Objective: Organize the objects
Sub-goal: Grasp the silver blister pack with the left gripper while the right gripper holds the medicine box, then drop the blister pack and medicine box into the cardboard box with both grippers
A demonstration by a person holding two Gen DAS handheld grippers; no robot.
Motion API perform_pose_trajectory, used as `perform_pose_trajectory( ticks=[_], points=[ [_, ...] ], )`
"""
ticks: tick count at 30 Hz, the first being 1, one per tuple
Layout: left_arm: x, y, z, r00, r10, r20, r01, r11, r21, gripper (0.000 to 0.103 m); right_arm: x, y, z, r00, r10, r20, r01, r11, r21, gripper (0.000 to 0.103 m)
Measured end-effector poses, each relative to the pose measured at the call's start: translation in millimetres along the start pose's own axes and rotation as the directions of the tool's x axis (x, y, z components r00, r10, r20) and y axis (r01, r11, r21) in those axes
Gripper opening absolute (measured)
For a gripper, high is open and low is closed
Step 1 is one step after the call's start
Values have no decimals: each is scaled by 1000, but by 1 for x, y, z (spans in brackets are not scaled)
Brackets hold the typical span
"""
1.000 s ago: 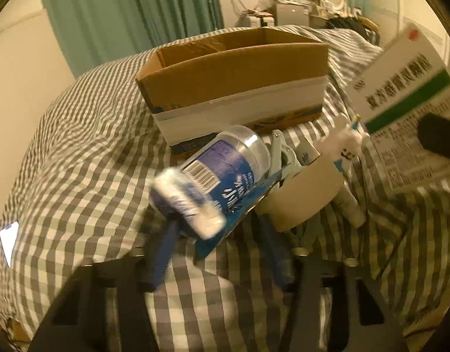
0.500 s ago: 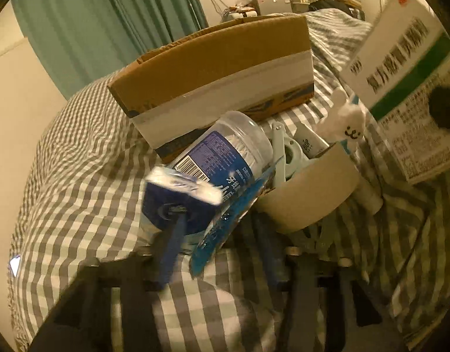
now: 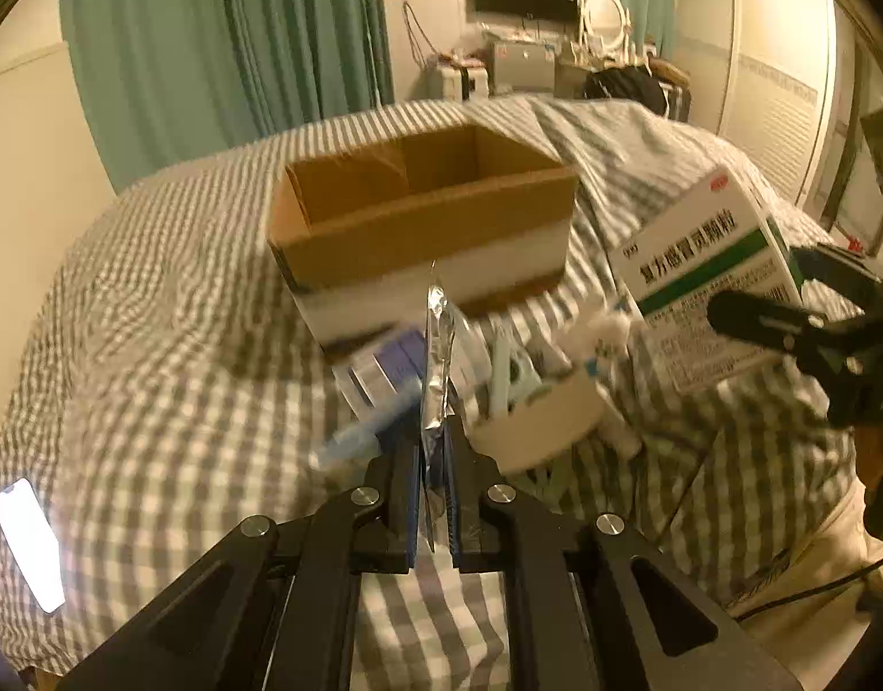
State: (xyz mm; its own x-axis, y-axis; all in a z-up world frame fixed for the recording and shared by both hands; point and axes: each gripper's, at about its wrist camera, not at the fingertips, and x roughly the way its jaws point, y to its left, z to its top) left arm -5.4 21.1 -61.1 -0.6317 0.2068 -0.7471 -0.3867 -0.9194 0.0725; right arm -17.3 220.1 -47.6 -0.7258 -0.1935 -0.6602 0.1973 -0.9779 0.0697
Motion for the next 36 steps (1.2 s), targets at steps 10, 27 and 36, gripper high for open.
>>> perform_pose_trajectory(
  ticks=[10, 27, 36],
  points=[
    [-20, 23, 73, 996, 3, 86, 1, 999, -43, 7, -22, 3, 95, 979, -33, 199, 52, 995, -90, 93],
    [92, 66, 183, 997, 37, 62, -31, 995, -99, 7, 121, -23, 185, 992, -30, 124, 35, 999, -38, 93],
    [160, 68, 171, 1000, -9, -23, 7, 995, -104, 7, 155, -43, 174, 991, -8, 133, 9, 1000, -2, 95]
  ],
)
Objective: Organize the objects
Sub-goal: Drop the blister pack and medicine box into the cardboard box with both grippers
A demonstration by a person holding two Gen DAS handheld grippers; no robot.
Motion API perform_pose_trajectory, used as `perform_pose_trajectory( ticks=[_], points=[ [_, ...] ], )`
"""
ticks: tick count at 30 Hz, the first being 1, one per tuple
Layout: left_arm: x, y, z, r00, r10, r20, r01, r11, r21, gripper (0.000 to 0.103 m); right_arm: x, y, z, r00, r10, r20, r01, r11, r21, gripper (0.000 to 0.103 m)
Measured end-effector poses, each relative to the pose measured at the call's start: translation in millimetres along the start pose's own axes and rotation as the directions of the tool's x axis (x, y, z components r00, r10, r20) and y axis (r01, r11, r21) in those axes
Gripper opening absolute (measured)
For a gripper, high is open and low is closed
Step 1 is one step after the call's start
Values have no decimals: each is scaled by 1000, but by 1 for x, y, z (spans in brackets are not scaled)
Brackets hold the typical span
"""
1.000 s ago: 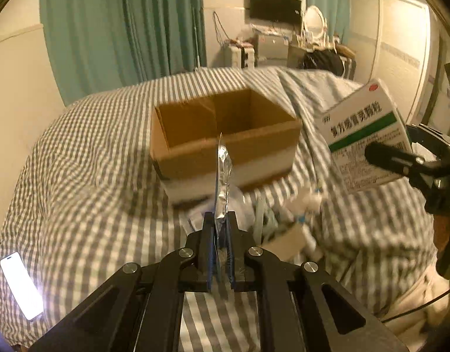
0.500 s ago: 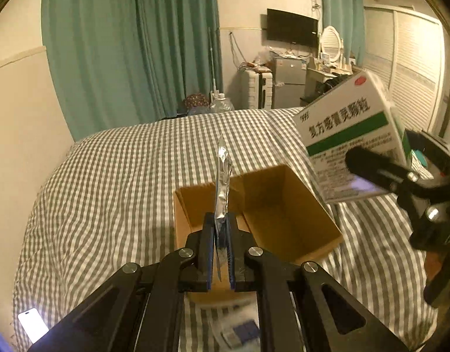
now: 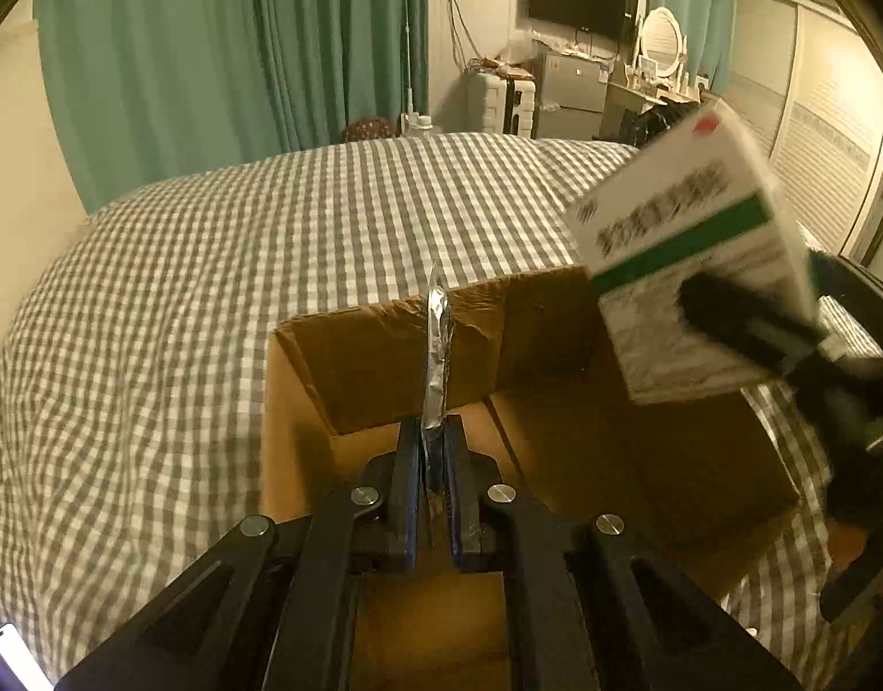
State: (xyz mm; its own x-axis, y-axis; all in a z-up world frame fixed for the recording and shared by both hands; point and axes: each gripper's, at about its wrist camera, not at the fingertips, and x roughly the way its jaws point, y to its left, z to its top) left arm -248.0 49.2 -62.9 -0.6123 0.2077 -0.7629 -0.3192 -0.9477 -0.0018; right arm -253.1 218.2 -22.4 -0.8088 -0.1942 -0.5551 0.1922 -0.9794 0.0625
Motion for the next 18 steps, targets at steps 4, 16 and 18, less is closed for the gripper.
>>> perform_pose_trajectory(
  ticks=[4, 16, 18],
  points=[
    [-4, -4, -1, 1000, -9, 15, 9, 1000, 4, 10, -13, -7, 2, 999, 23, 35, -24, 999, 36, 103],
    [-106, 11, -27, 985, 101, 139, -91, 993, -78, 80, -119, -9, 10, 998, -7, 70, 9, 999, -34, 103],
    [-126, 13, -43, 979, 134, 156, -117, 987, -113, 86, -131, -11, 0, 999, -11, 49, 15, 997, -72, 103]
  ],
)
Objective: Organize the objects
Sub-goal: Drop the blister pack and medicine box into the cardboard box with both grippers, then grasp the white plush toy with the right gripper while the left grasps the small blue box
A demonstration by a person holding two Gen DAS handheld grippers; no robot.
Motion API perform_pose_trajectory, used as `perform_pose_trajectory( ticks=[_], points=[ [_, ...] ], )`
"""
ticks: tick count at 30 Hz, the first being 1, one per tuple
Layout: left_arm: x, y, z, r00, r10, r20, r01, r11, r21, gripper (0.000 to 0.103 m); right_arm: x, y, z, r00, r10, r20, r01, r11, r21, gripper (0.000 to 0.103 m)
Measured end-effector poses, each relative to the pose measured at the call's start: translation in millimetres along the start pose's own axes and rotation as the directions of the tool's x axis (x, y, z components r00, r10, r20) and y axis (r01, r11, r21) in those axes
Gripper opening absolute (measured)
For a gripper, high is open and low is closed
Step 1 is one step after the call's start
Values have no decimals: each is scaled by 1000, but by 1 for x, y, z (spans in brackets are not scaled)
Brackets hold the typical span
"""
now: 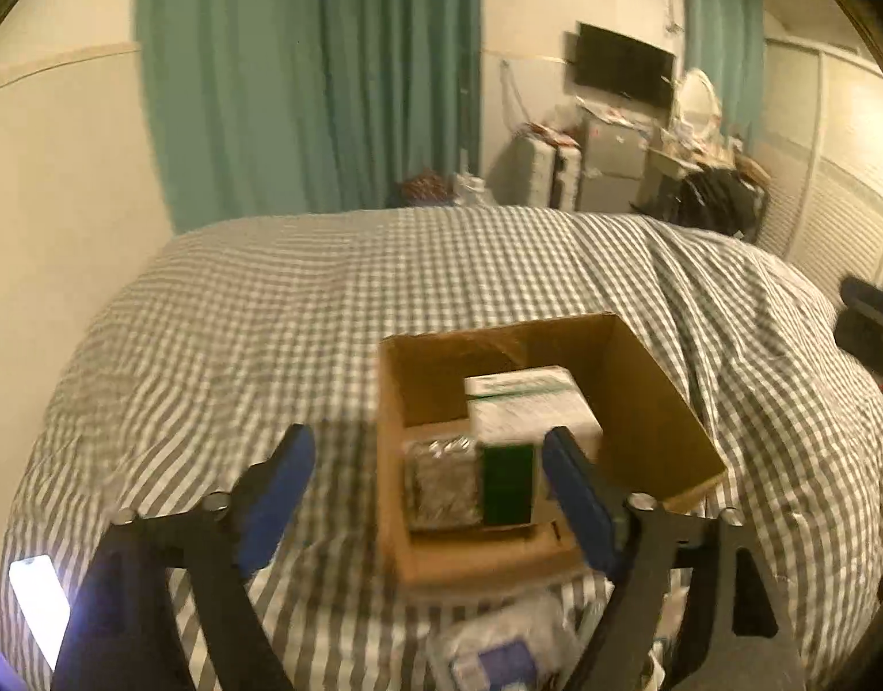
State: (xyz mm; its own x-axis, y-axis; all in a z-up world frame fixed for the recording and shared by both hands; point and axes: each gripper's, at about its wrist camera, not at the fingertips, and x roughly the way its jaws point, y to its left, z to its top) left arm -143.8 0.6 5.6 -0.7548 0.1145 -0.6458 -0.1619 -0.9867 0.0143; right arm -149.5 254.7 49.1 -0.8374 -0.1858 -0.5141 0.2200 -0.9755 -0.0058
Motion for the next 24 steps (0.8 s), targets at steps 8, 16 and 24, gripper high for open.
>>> perform_pose_trajectory(
  ticks=[8, 16, 24],
  points=[
    [-19, 5, -76, 996, 68, -59, -72, 995, -75, 86, 0, 13, -82, 985, 21, -172, -34, 997, -72, 103],
    [-7, -9, -126, 988, 96, -118, -104, 992, -65, 86, 34, 33, -144, 946, 52, -320, -88, 991, -98, 103],
    [17, -16, -143, 980, 15, -199, -32, 996, -84, 86, 65, 32, -160, 892, 93, -441, -129, 990, -51, 82]
  ],
)
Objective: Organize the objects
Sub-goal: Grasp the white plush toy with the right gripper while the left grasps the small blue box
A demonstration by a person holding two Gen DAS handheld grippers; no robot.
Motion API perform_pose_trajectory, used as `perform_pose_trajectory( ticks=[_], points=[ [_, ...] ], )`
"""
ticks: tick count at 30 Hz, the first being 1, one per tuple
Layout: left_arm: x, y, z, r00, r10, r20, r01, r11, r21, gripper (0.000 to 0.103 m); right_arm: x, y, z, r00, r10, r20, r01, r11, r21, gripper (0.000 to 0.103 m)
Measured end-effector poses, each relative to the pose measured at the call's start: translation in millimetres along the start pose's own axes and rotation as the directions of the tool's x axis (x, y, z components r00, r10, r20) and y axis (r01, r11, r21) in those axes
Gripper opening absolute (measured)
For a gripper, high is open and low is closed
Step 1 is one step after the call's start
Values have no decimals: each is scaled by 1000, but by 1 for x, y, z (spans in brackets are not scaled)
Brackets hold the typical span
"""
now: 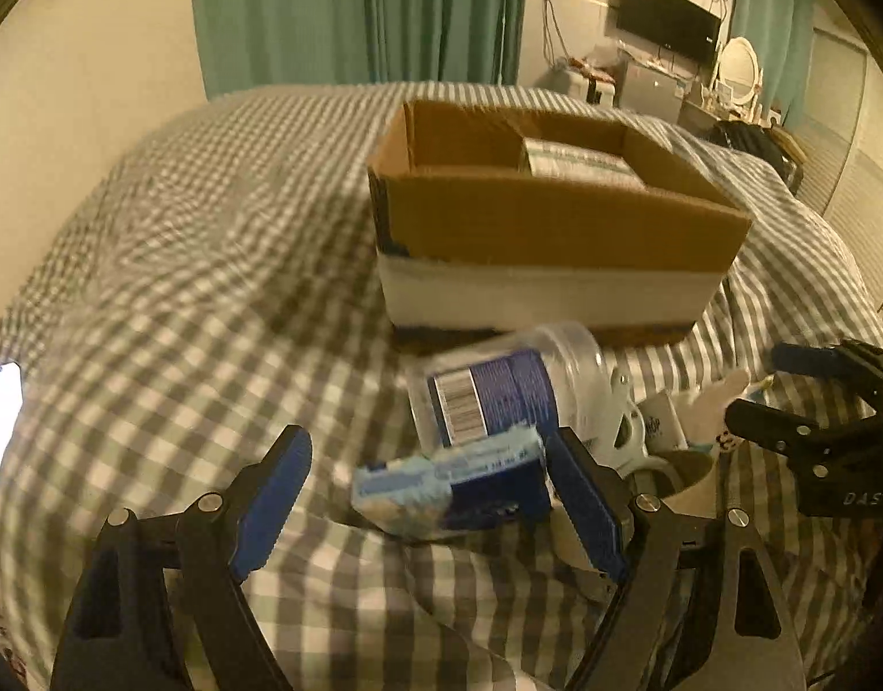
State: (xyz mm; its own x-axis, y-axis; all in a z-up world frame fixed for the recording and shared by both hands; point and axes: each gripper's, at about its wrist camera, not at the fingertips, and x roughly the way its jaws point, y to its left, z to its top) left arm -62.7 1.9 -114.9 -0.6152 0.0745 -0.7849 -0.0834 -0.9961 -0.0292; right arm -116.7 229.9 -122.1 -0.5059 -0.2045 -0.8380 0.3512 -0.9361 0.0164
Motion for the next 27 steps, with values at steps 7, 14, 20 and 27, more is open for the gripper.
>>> perform_pose_trajectory(
  ticks=[7, 14, 20, 27],
  points=[
    [23, -1, -9, 995, -62, -83, 60, 998, -32, 86, 21, 7, -2, 996, 31, -82, -33, 999, -15, 54],
    [34, -6, -11, 991, -104, -81, 102, 994, -22, 86, 18, 6, -5, 996, 31, -79, -32, 999, -17, 43],
    [31, -6, -15, 986, -141, -83, 140, 990, -23, 73, 8, 4, -3, 999, 8, -31, -9, 1000, -9, 43],
    [-5, -1, -5, 992, -127, -23, 127, 992, -8, 73, -35, 11, 13, 997, 13, 81, -11, 999, -31, 43]
  ],
)
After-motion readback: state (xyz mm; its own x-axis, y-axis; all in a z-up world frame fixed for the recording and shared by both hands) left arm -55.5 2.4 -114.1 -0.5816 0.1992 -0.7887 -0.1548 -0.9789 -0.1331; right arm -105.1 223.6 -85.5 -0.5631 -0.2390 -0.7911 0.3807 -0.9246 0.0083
